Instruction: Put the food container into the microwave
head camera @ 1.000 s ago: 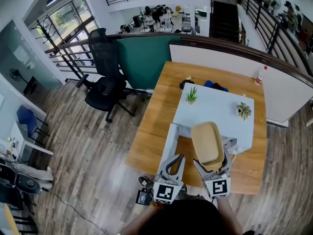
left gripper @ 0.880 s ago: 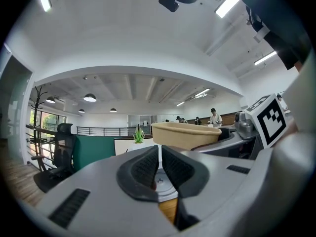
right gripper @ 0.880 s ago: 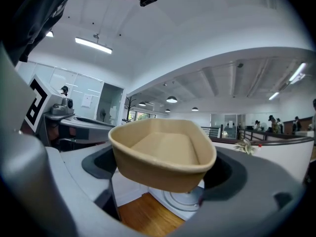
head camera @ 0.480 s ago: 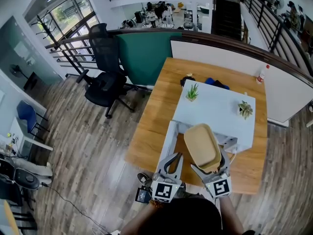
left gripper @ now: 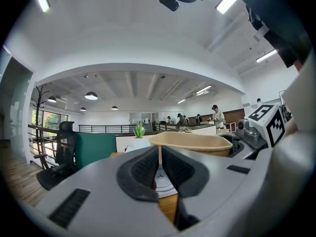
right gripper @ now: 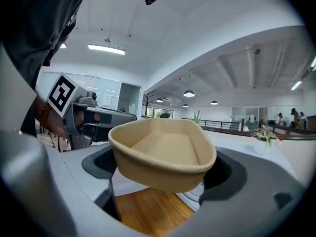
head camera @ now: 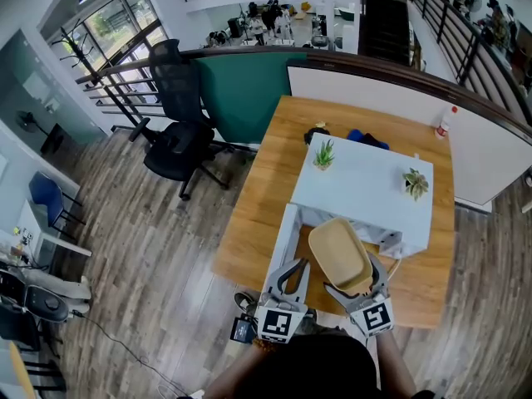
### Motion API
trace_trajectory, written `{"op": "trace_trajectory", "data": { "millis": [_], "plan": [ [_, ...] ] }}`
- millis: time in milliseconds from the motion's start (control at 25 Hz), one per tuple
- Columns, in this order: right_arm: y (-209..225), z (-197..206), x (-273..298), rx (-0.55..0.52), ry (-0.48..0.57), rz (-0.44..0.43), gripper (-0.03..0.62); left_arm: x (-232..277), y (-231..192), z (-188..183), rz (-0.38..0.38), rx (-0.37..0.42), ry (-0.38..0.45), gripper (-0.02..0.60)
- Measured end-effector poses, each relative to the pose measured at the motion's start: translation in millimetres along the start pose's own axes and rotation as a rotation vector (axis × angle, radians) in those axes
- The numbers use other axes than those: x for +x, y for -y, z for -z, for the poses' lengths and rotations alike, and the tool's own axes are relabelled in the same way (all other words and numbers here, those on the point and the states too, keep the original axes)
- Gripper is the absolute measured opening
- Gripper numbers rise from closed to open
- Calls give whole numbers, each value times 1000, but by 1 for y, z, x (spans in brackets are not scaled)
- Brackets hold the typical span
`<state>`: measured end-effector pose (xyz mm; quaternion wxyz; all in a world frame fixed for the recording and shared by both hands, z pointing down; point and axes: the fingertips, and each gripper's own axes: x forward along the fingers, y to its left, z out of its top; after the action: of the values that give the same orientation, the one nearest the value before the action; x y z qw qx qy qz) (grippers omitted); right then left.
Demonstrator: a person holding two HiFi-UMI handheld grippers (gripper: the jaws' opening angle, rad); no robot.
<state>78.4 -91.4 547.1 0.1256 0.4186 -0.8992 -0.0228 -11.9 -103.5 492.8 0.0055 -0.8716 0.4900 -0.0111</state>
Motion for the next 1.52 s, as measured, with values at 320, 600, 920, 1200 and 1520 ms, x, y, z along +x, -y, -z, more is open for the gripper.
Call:
{"op": "trace_trajectory", "data": {
  "millis": [320,600,920,1200,1520],
  "plan": [
    [-4,26,1,2,-50,-58,531,4,3,2,4,8,0,38],
    [-1,48,1,72,-68,-49,531,5,6,0,5,4,7,38],
    [-1,65,3,90,-107,-39,531,2,6,0,7,7,-1,38],
    [0,74,5,112,-119,-30,531,1,9,4,7,-1,-3,38],
    [0,78,9,121,-134,-18,531,-1,11,4,11,-7,-7,38]
  ]
}}
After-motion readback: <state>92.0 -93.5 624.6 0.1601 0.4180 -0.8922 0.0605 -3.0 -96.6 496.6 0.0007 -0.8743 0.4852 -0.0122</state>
